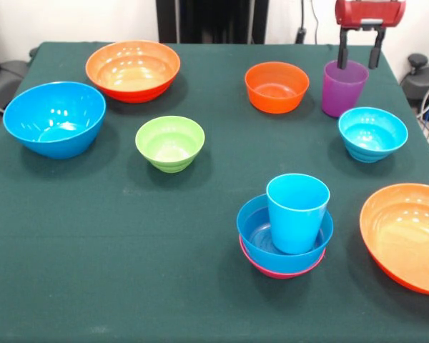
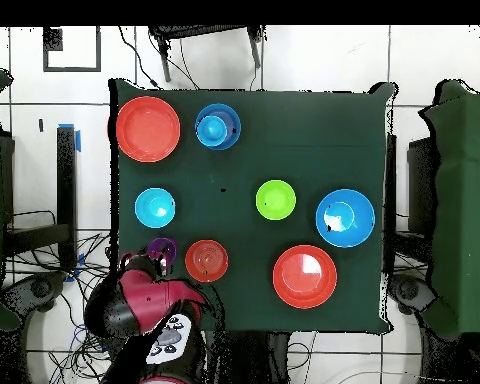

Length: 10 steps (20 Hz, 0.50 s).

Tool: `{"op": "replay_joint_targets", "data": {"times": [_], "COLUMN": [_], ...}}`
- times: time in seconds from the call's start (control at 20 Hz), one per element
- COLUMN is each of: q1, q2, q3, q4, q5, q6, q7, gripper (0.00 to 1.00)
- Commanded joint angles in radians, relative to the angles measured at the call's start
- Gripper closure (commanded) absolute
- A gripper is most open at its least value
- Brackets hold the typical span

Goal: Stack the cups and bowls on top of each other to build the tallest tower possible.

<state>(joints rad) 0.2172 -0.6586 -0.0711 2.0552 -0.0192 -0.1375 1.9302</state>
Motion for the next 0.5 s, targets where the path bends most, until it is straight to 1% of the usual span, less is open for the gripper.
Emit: {"op": "replay_joint_targets", "data": {"times": [0.05, 0.5], "q1": [-0.007, 0.044], "q2": [0.078, 0.161], "q3": [0.056, 0.041], "q4": [0.024, -0.030], "q5": [-0.046, -0.010], "q6": [-0.036, -0.072], "q7": [0.135, 0.145], "gripper": [0.00, 0.00]}}
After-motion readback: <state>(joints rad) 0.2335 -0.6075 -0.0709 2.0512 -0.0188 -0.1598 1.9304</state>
